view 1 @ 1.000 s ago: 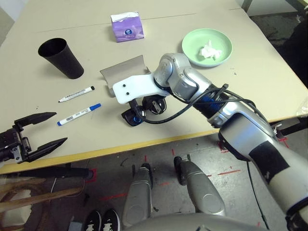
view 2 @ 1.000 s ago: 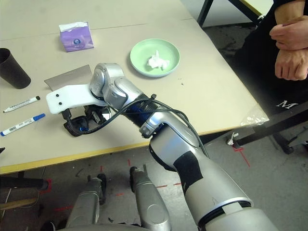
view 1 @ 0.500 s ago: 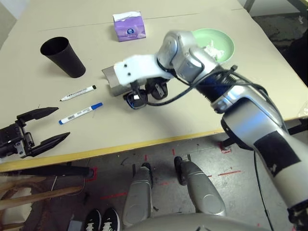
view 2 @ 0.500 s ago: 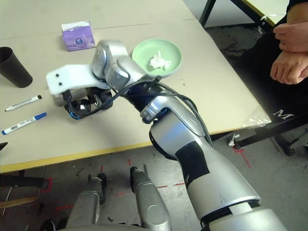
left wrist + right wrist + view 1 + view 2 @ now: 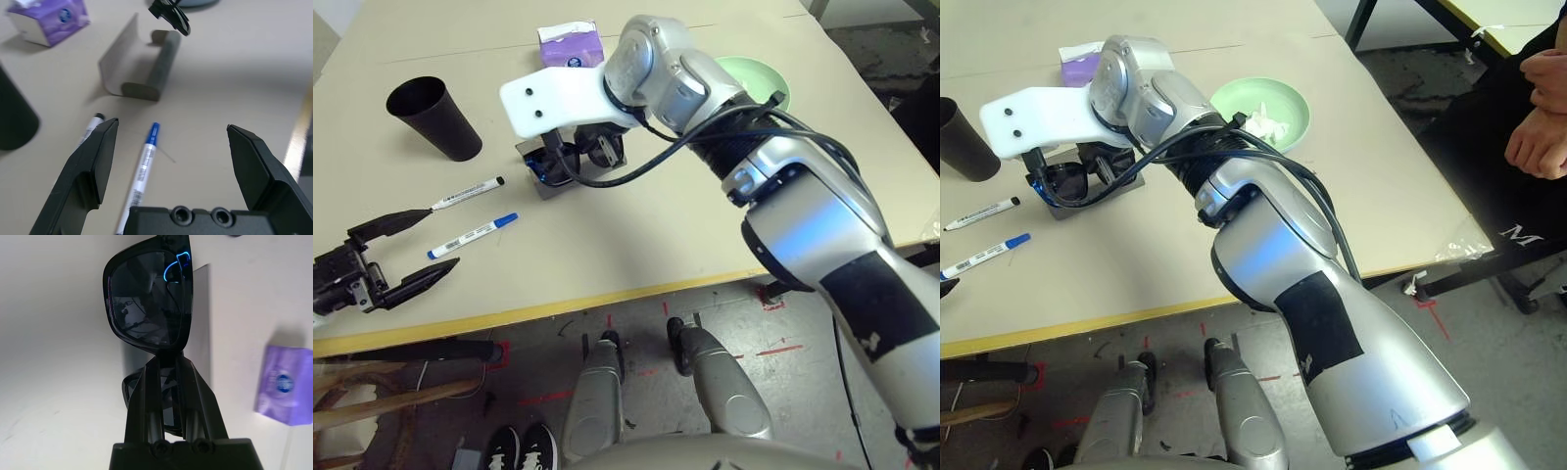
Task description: Organize and tidy the items on the table.
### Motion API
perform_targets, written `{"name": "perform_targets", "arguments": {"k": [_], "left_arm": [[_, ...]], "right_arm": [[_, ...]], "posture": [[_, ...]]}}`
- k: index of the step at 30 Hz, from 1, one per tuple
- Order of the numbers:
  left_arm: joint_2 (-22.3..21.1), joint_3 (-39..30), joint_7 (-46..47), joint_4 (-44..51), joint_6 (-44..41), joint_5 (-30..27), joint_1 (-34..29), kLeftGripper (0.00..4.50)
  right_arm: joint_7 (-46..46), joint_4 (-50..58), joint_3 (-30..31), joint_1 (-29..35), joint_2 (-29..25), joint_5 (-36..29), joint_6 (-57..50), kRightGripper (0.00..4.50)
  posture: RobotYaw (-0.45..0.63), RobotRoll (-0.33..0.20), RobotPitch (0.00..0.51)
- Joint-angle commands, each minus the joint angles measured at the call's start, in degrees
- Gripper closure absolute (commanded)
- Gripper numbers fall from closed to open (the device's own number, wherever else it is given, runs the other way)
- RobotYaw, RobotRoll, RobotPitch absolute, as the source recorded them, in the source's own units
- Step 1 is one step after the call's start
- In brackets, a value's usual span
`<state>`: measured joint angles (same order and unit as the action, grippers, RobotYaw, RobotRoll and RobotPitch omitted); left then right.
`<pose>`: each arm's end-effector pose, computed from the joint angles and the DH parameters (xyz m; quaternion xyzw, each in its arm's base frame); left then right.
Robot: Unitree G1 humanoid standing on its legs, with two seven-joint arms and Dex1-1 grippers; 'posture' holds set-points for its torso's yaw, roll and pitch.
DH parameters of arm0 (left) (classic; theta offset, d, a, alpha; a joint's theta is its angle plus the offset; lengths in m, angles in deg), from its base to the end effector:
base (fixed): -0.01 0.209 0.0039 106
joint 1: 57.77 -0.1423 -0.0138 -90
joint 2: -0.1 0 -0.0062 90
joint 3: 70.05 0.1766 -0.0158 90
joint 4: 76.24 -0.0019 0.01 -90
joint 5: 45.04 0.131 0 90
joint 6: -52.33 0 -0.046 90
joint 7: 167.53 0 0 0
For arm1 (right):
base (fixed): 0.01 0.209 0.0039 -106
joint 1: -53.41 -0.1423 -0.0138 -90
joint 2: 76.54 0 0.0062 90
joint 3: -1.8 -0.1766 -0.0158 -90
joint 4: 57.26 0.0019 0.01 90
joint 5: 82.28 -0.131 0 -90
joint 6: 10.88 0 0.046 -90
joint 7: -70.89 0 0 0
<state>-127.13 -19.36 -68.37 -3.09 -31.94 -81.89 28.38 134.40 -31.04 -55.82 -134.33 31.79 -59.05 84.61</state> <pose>0.1341 0.4057 0.1871 0.1853 -0.0438 -0.3451 0.9190 0.3124 0.0353 0.3211 -0.6386 -0.0364 0.5607 0.5258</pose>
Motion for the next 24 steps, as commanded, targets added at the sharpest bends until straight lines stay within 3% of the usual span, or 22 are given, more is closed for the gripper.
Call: {"name": "perform_targets", "arguments": {"k": [1, 24], "left_arm": [[-0.3, -2.0, 1.5, 1.4, -1.6, -0.6, -1.2, 0.0], [4.3, -3.1, 9.3, 7.4, -1.9, 0.0, -4.0, 0.0]], "right_arm": [[-4.1, -3.2, -0.8, -1.0, 1.5, 1.0, 2.7, 4.35], [-17.8, -11.0, -0.2, 2.8, 4.3, 5.3, 5.2, 4.35]], "posture": [[-0.09, 0.0, 0.247], [-0.04, 0.0, 0.269]]}}
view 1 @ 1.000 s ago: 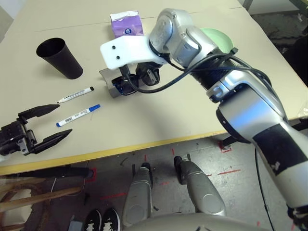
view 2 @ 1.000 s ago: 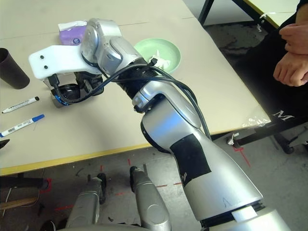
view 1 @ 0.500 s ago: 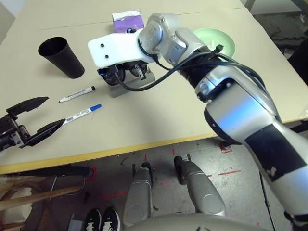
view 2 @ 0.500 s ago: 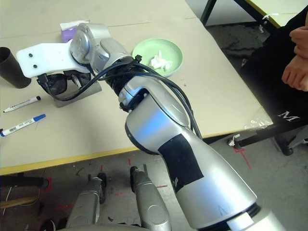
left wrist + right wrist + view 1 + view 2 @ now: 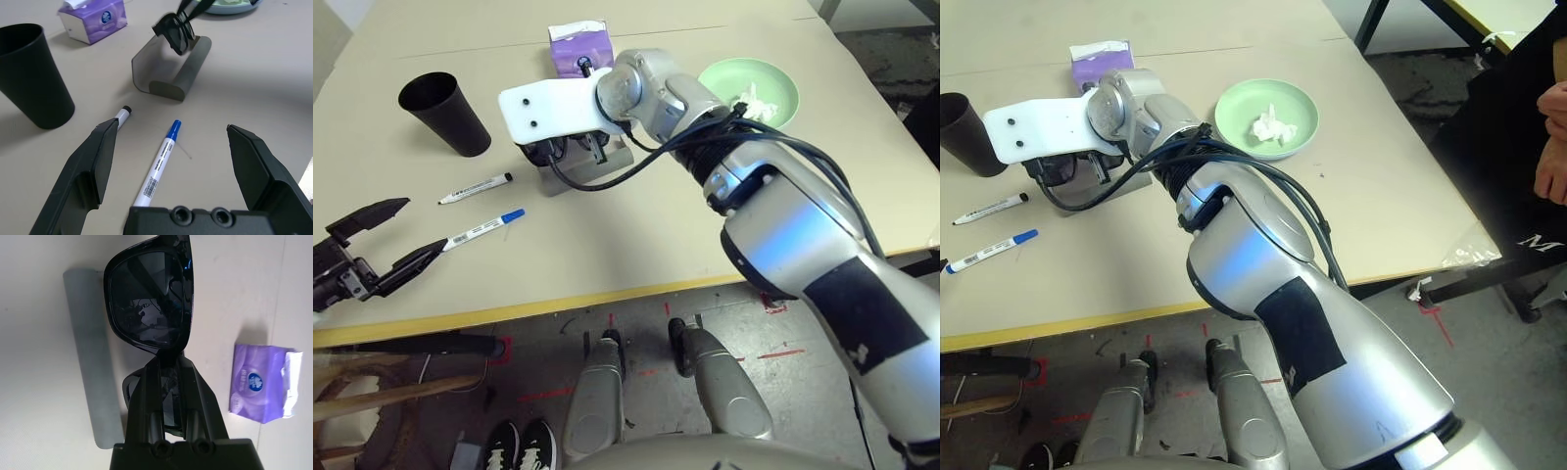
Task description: Organize and tidy the items on the table.
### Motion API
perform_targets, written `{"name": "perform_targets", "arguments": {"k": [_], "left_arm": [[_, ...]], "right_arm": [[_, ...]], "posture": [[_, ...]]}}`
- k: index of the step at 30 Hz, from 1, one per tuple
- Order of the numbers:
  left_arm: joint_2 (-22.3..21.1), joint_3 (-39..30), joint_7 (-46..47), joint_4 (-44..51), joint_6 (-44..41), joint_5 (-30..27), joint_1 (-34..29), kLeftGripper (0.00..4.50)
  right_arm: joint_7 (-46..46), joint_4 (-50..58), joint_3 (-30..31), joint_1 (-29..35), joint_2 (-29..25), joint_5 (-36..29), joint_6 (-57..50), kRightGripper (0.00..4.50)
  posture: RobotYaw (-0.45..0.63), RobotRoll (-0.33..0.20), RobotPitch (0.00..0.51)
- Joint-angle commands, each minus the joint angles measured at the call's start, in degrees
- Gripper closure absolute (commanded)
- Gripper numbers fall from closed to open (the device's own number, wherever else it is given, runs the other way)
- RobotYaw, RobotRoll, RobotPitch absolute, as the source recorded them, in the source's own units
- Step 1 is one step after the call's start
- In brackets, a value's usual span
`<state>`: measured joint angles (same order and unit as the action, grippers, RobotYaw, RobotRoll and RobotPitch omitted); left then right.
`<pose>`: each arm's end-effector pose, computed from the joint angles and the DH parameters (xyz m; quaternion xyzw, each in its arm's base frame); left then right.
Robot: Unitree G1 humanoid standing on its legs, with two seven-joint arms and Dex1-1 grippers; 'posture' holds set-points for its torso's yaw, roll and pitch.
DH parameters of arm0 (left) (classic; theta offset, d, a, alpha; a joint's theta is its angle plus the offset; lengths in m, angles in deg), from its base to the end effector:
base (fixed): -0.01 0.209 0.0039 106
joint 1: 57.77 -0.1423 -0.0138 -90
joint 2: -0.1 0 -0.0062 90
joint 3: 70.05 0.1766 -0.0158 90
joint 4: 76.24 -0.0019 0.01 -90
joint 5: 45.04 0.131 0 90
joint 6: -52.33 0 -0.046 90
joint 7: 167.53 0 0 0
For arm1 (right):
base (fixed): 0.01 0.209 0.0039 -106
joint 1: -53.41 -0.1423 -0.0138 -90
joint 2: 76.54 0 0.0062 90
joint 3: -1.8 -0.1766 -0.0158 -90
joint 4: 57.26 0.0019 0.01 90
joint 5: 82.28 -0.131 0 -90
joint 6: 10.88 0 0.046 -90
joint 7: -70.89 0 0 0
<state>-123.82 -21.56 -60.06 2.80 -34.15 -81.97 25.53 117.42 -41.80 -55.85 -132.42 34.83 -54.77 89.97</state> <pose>0.1274 0.3974 0.1821 0.1727 -0.0625 -0.2868 0.9402 0.3239 0.0327 0.2859 -0.6391 -0.0677 0.5007 0.5799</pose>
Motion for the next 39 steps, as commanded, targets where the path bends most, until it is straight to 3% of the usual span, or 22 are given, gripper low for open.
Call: {"name": "perform_targets", "arguments": {"k": [1, 23, 39], "left_arm": [[1.2, -0.8, 1.5, 2.3, 0.1, 0.1, -1.3, 0.0], [2.1, 0.0, 11.1, 13.8, -7.1, -1.6, -1.1, 0.0], [3.0, -3.0, 7.5, 12.1, -7.5, -2.7, -5.3, 0.0]], "right_arm": [[-1.0, -0.4, -0.1, 1.2, 1.2, 1.2, -0.2, 4.35], [-2.4, -1.0, -0.1, 3.0, 1.9, 2.9, -1.2, 4.35], [1.5, -1.3, 0.8, 5.4, 2.9, 4.9, -2.9, 4.36]], "posture": [[-0.04, 0.0, 0.269], [-0.03, 0.0, 0.301], [0.0, 0.0, 0.317]]}}
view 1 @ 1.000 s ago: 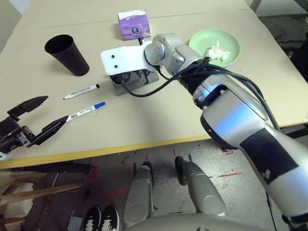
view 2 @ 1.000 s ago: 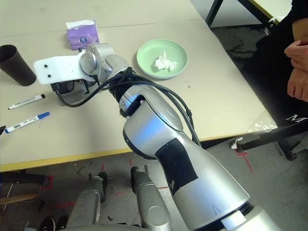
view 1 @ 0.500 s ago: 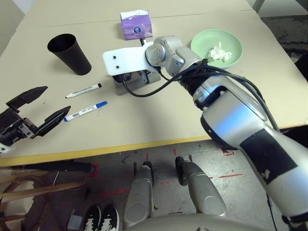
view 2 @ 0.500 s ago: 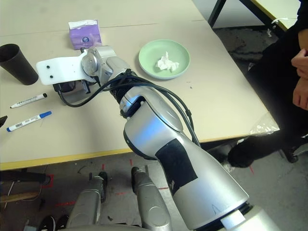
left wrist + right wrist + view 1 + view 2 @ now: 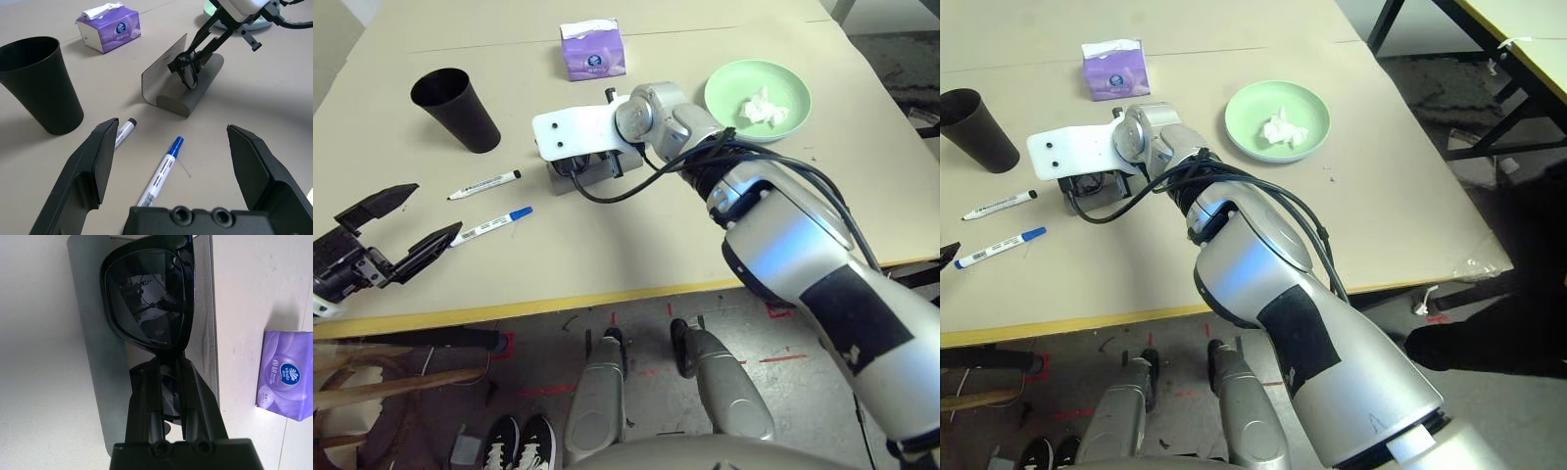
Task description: Organize and tidy the items on the table.
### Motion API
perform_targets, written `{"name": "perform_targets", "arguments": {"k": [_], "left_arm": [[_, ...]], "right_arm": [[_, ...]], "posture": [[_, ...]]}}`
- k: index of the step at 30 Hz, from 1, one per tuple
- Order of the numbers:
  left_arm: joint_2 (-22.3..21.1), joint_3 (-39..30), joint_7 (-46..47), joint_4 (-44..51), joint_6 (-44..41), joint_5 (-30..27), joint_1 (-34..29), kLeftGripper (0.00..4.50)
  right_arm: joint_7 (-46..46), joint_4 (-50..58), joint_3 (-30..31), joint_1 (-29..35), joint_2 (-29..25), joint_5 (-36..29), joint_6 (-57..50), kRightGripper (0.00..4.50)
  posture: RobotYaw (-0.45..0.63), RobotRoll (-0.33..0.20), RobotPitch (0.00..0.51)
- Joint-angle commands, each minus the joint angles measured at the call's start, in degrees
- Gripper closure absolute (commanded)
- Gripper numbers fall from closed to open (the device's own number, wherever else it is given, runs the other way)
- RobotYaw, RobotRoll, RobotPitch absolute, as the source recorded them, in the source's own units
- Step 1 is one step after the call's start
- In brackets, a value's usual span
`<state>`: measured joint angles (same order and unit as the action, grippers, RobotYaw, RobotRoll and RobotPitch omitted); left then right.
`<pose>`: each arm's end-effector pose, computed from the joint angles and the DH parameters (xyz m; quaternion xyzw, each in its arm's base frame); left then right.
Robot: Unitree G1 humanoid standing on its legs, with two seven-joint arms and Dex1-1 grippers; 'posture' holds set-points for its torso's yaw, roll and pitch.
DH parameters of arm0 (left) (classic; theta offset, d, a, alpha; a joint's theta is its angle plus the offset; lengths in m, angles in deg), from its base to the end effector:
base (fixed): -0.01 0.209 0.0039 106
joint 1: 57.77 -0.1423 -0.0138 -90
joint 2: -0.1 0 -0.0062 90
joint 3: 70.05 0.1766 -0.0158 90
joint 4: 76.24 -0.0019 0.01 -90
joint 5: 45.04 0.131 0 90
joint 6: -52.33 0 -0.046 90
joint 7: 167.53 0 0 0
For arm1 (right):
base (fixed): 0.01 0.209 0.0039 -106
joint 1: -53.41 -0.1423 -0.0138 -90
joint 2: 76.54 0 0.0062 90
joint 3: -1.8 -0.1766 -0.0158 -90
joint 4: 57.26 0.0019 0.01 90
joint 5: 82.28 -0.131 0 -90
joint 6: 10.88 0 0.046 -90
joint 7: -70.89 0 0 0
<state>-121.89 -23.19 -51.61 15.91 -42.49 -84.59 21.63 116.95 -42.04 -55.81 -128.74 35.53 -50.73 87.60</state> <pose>0.1251 0.3754 0.1915 0.1540 -0.0710 -0.2707 0.9476 0.3283 0.0290 0.2635 -0.6482 -0.0251 0.4951 0.5780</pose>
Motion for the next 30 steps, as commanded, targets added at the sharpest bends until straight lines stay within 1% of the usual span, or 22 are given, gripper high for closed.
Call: {"name": "perform_targets", "arguments": {"k": [1, 6, 10, 18, 23, 30], "left_arm": [[1.3, -1.4, -1.1, -1.0, 1.0, -0.1, -1.7, 0.0], [2.7, -1.8, -2.0, -1.3, 2.1, -0.2, -2.7, 0.0], [3.4, -1.8, -2.7, -1.9, 3.1, 0.0, -3.3, 0.0], [3.2, -1.4, -3.1, -2.1, 3.6, 0.1, -3.1, 0.0], [2.7, -0.7, -3.4, -3.9, 4.1, 0.7, -1.5, 0.0], [2.5, 0.4, -2.4, -4.1, 3.9, 1.4, 0.7, 0.0]], "right_arm": [[1.9, -1.1, 0.6, 1.6, 2.2, 0.9, -0.8, 4.36], [0.4, -1.3, -0.6, 0.9, 2.7, 0.1, -3.2, 4.36], [-0.5, -1.3, -3.0, 0.1, 3.5, -1.6, -6.5, 4.37], [-0.8, -1.2, -4.3, -0.5, 2.9, -2.0, -9.2, 4.37], [2.9, -0.9, -4.0, -0.5, 2.7, -2.0, -8.3, 4.37], [9.5, -0.1, -3.9, -1.0, 1.9, -2.2, -6.5, 4.37]], "posture": [[0.01, 0.0, 0.317], [0.01, 0.0, 0.314], [0.01, 0.0, 0.311], [0.0, 0.0, 0.309], [-0.01, 0.0, 0.305], [-0.03, 0.0, 0.297]]}}
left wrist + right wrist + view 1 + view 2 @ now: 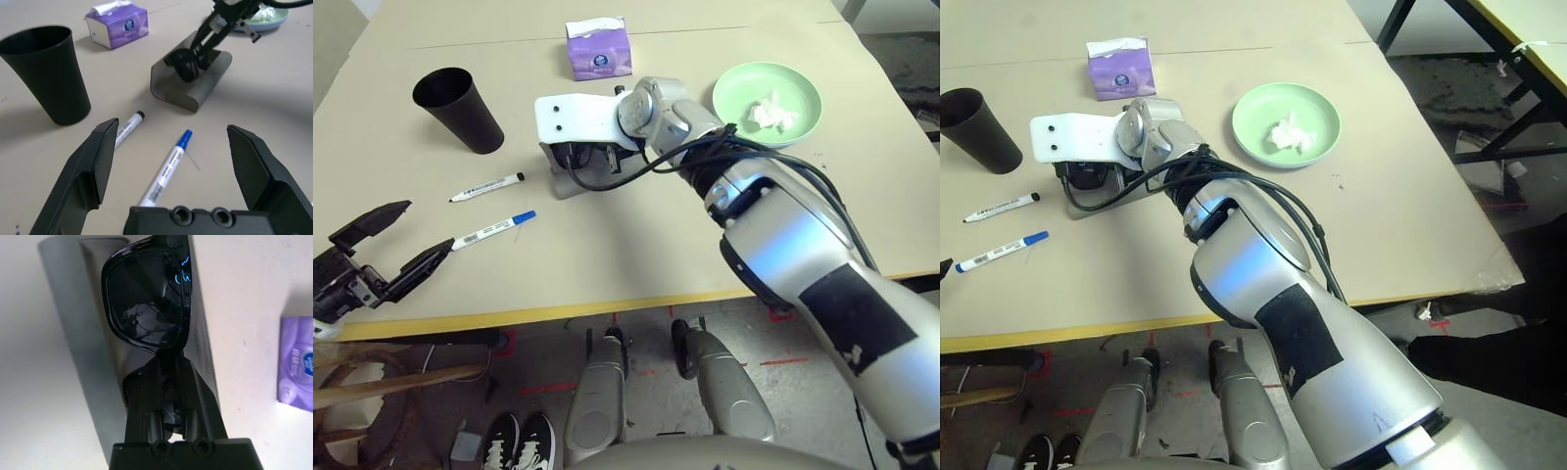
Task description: Organize and tidy the items on the table.
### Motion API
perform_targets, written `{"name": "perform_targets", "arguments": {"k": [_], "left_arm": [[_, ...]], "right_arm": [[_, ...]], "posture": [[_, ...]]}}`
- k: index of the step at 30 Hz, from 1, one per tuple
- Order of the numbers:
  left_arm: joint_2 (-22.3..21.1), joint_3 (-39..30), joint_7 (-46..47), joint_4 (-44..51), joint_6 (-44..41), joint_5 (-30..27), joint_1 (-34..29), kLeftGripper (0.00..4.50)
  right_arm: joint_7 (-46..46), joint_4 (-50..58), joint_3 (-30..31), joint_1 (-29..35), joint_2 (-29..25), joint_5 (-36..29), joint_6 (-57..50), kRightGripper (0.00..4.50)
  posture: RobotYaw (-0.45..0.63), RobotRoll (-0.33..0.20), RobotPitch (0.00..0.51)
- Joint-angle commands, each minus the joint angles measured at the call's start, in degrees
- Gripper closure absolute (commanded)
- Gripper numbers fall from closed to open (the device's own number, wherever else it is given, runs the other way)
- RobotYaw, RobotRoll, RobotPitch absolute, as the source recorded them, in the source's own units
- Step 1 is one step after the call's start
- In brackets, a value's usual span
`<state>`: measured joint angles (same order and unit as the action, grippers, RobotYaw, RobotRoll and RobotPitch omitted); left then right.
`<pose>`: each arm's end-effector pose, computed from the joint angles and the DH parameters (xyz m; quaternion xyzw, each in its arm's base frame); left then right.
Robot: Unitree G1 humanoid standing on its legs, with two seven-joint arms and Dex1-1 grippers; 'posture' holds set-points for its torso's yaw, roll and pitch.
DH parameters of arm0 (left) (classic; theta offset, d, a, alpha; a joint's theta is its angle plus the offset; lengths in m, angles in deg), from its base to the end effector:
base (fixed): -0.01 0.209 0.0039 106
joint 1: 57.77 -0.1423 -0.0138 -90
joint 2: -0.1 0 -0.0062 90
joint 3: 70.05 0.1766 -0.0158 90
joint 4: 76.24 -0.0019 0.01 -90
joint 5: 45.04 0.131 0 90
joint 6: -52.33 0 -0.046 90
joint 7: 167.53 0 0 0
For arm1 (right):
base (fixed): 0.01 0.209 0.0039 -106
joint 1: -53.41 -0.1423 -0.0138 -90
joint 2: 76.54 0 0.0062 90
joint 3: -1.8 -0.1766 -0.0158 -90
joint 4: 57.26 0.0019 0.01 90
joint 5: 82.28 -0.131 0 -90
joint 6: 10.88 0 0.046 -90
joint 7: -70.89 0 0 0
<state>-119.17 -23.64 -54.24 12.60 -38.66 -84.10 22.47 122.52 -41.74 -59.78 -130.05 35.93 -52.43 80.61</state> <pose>0.1215 0.3807 0.1791 0.1465 -0.0908 -0.2663 0.9484 0.3300 0.0271 0.2724 -0.6096 0.0303 0.5094 0.6066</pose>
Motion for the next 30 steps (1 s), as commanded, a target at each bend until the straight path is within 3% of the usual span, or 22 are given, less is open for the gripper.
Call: {"name": "perform_targets", "arguments": {"k": [1, 4, 16, 20, 30], "left_arm": [[-0.2, 1.1, 0.3, -0.9, 0.1, 1.0, 0.2, 0.0], [-0.2, 1.6, 0.4, -1.7, 0.5, 1.1, 1.5, 0.0], [0.2, 2.0, -0.9, -5.4, 3.0, 1.6, 2.8, 0.0], [0.3, 2.8, -1.4, -7.1, 3.9, 1.9, 3.6, 0.0], [-0.3, 5.9, -3.9, -15.0, 7.2, 3.1, 9.4, 0.0]], "right_arm": [[4.5, -0.3, 0.0, 0.1, 1.4, -0.6, 0.6, 4.37], [4.7, -0.1, -0.5, -0.5, 1.2, -0.9, 0.7, 4.37], [3.9, 0.1, -0.9, -1.5, 0.8, -1.0, 1.6, 0.13], [5.0, 0.2, -1.6, -2.7, -0.1, -1.5, 1.7, 0.03], [21.3, 4.1, -7.0, -6.5, -7.0, -8.3, -1.7, 0.03]], "posture": [[-0.03, 0.0, 0.297], [-0.04, 0.0, 0.291], [-0.05, 0.0, 0.283], [-0.06, 0.0, 0.28], [-0.12, 0.0, 0.275]]}}
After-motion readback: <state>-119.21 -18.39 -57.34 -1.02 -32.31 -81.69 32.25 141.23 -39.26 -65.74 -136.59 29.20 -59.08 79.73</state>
